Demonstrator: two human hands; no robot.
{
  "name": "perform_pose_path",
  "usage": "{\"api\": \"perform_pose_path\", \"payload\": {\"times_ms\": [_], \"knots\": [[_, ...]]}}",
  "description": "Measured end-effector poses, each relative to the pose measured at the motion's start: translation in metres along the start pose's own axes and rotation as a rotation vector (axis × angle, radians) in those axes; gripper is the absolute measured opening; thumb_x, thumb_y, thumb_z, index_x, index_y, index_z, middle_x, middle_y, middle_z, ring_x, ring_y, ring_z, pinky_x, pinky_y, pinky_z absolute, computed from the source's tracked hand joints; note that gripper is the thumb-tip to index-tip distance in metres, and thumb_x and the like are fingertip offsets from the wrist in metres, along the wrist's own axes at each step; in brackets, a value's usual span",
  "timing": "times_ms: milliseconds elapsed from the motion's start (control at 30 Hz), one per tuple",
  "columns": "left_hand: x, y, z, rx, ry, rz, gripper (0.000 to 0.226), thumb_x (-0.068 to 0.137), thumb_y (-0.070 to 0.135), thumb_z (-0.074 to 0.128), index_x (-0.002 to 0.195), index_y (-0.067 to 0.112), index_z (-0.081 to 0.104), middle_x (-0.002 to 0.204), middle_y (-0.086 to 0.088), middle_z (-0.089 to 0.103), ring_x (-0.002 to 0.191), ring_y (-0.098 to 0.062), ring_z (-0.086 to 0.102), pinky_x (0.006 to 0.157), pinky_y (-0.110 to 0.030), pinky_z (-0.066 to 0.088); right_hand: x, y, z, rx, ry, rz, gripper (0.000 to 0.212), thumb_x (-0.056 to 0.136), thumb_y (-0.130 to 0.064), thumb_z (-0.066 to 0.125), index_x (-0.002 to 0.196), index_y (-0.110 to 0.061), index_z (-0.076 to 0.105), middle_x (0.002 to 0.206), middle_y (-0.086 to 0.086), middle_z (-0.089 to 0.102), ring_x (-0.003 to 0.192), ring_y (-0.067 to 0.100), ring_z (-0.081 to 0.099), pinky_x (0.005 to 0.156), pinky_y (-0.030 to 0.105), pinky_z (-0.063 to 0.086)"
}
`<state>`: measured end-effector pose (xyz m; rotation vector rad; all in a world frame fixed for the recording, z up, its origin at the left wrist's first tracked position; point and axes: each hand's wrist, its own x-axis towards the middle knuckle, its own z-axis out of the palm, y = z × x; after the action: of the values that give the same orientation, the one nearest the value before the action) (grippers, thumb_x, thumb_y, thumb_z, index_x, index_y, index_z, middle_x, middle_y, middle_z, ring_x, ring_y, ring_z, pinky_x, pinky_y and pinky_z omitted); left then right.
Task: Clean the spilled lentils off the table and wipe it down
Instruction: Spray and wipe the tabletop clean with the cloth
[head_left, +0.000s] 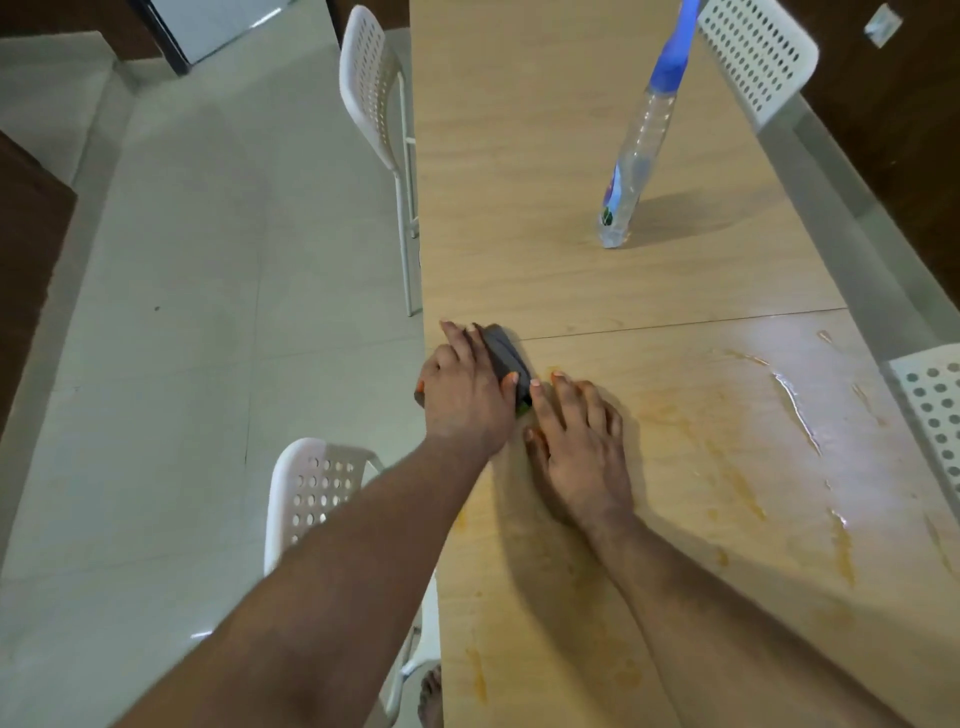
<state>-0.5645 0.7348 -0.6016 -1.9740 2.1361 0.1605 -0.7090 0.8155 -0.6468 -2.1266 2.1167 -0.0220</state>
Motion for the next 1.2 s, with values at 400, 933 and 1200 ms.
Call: {"api": "perform_pose_path", "payload": {"times_ms": [400, 933, 1200], "knots": [[-0.022, -0.035, 0.021, -0.203, 0.182, 0.516, 0.057, 0.103, 0.035, 0.042, 0.157, 0.015, 0.048, 0.175, -0.014, 0.015, 0.159, -0.035, 0.017, 0.125, -0.049, 0.028, -0.002, -0.006, -0.011, -0.006, -0.004, -0.003, 0.061, 0.107, -0.042, 0.028, 0.166, -0.025, 0.023, 0.172, 0.004, 0.022, 0.155, 0.034, 0.023, 0.124, 0.051, 0.026], [-0.037, -0.021, 0.040, -0.190, 0.173, 0.195, 0.066, 0.109, 0.046, 0.021, 0.169, 0.021, 0.016, 0.177, -0.010, 0.005, 0.163, -0.030, -0.004, 0.130, -0.053, 0.009, -0.003, -0.006, -0.015, -0.002, -0.014, -0.042, 0.059, 0.108, -0.046, 0.022, 0.164, -0.030, 0.031, 0.173, 0.002, 0.024, 0.159, 0.032, 0.019, 0.125, 0.052, 0.024], [-0.034, -0.009, 0.039, -0.208, 0.176, 0.056, 0.066, 0.108, 0.049, 0.017, 0.169, 0.024, 0.016, 0.176, -0.014, 0.002, 0.162, -0.035, -0.005, 0.129, -0.056, 0.006, -0.001, -0.005, -0.010, -0.004, -0.012, -0.082, 0.060, 0.108, -0.044, 0.018, 0.166, -0.029, 0.027, 0.175, 0.005, 0.016, 0.163, 0.028, 0.004, 0.128, 0.055, 0.016]]}}
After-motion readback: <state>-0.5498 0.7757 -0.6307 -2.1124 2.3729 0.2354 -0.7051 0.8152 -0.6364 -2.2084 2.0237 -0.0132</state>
